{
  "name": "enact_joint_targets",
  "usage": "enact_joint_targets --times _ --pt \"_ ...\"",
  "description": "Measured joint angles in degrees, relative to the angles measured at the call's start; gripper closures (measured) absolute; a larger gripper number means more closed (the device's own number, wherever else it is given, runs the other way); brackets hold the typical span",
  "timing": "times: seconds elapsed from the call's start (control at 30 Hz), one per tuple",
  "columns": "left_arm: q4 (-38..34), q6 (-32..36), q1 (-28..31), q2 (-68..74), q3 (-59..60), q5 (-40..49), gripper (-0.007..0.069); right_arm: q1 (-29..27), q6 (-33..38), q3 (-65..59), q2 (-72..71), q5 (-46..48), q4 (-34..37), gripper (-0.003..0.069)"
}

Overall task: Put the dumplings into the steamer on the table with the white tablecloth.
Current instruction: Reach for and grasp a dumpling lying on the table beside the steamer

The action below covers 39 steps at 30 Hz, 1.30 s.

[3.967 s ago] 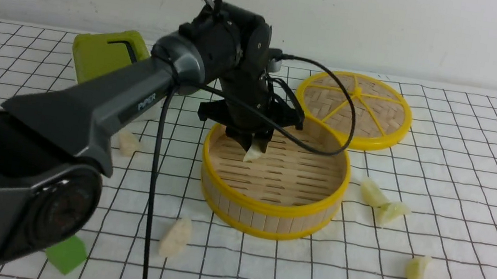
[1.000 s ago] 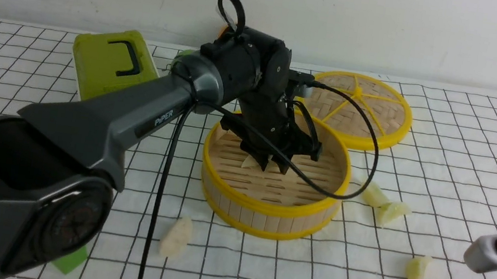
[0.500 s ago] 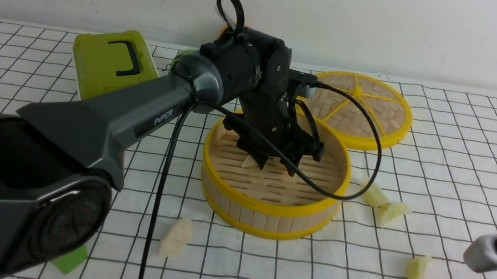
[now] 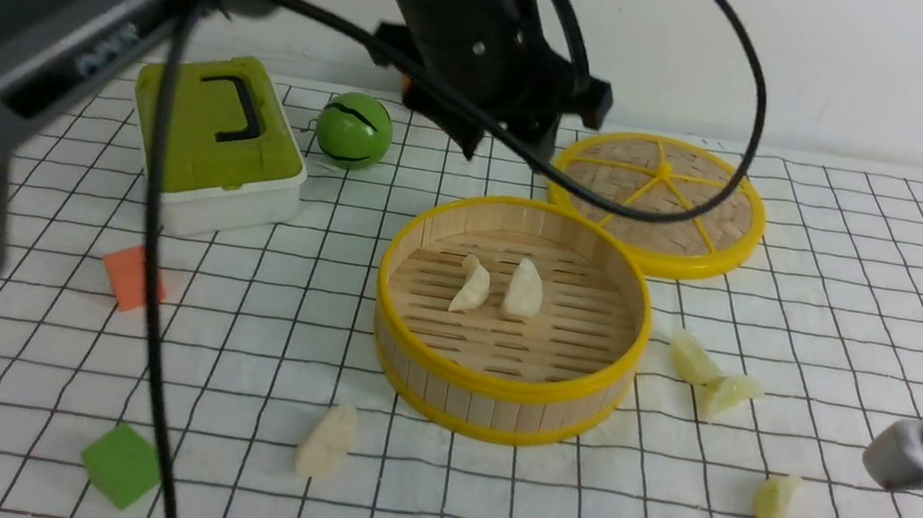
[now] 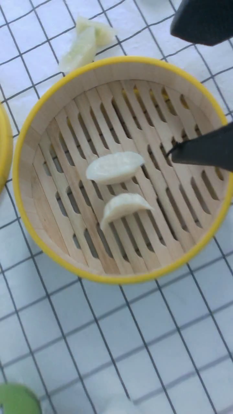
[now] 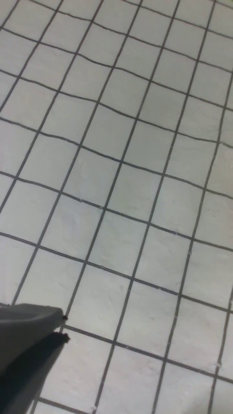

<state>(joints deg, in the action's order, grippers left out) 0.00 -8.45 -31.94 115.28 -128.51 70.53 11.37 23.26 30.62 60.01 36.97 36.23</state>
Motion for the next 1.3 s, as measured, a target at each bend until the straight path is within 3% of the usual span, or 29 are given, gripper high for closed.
enact_joint_targets --times 0.23,0.4,0.6,0.8,1.0,1.13,1.2,1.3 --pt "3.96 -1.04 0.0 -12.01 4.87 0.53 0.0239 0.0 -0.56 1.74 2.56 1.73 -2.8 0.053" --pt "4.09 -1.08 0.33 -21.95 22.63 0.53 0.0249 0.0 -9.14 12.89 12.02 2.98 -8.93 0.0348" --pt "3.45 -3.3 0.57 -26.89 44.24 -5.04 0.0249 -0.13 -16.96 24.66 24.3 -1.87 -19.53 0.0253" --pt "2.74 -6.62 0.47 -30.56 58.34 -10.65 0.0249 -1.82 -27.32 31.56 35.61 -1.15 -29.86 0.0246" --pt "5.49 -8.9 0.47 -33.94 62.26 -12.32 0.0249 -2.19 -30.29 31.86 42.37 -1.05 -30.48 0.0262" --pt "10.23 -11.46 0.47 -37.26 62.5 -12.62 0.0249 -2.19 -30.25 31.98 45.22 -0.5 -28.53 0.0333" --pt "14.37 -14.18 0.47 -40.34 62.68 -12.75 0.0249 -2.19 -29.57 32.17 45.22 0.34 -27.86 0.0439" --pt "19.63 -18.16 0.47 -43.73 62.68 -12.69 0.0249 -2.19 -27.18 33.1 45.22 2.9 -27.43 0.0466"
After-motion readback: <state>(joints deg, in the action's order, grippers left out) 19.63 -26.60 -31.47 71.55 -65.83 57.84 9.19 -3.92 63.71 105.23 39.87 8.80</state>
